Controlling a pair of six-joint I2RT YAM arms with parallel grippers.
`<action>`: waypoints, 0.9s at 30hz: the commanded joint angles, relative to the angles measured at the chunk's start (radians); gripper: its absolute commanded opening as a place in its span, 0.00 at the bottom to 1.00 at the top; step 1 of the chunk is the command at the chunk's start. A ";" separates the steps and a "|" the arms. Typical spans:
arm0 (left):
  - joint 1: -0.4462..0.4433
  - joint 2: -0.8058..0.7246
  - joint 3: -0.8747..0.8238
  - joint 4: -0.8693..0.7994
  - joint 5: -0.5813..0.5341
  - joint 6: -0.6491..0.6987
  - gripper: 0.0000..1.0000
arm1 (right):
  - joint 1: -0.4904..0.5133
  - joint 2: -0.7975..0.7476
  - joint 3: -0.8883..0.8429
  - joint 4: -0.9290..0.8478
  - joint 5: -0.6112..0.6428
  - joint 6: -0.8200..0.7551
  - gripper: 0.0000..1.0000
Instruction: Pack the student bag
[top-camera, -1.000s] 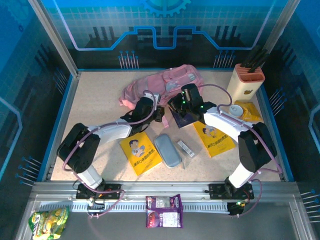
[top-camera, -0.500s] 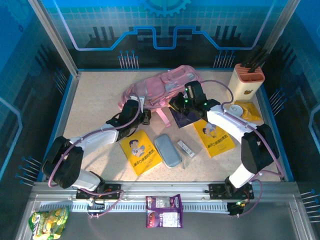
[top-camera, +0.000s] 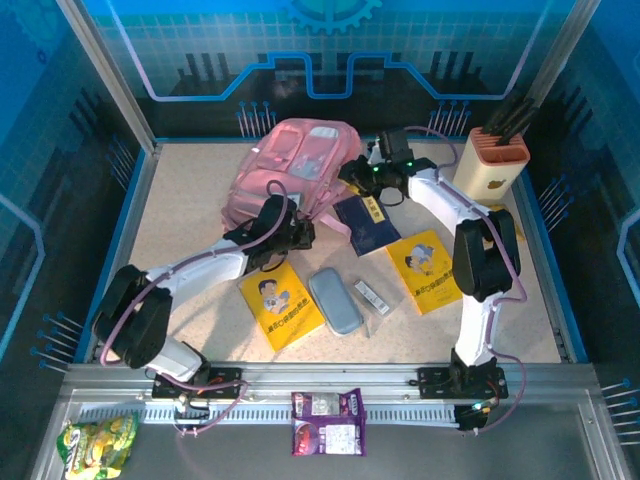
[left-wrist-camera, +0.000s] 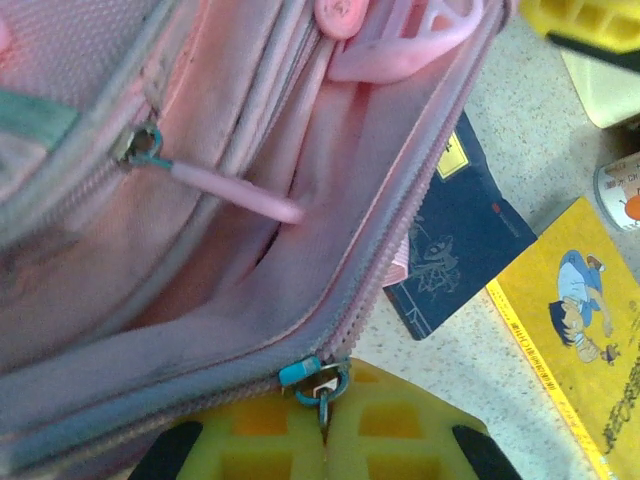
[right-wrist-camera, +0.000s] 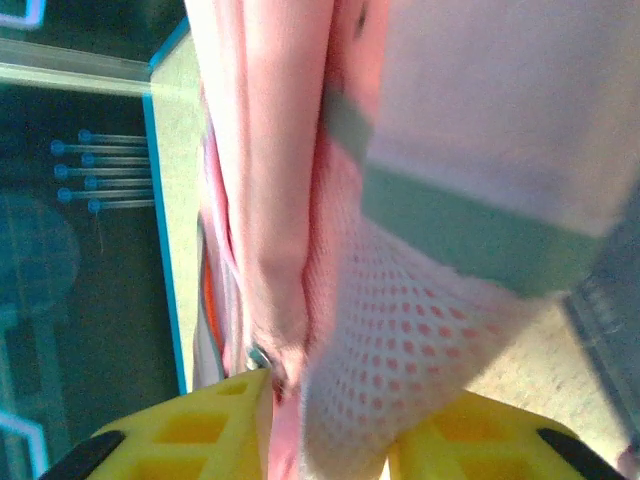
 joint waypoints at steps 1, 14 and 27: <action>-0.007 0.051 0.095 -0.064 0.019 -0.070 0.00 | -0.026 -0.042 0.016 -0.035 0.019 -0.080 0.48; -0.007 0.081 0.127 -0.065 0.059 -0.082 0.00 | 0.083 -0.174 -0.441 0.362 -0.140 0.271 0.72; -0.006 0.080 0.181 -0.155 0.112 -0.021 0.00 | 0.165 -0.004 -0.305 0.389 -0.023 0.331 0.38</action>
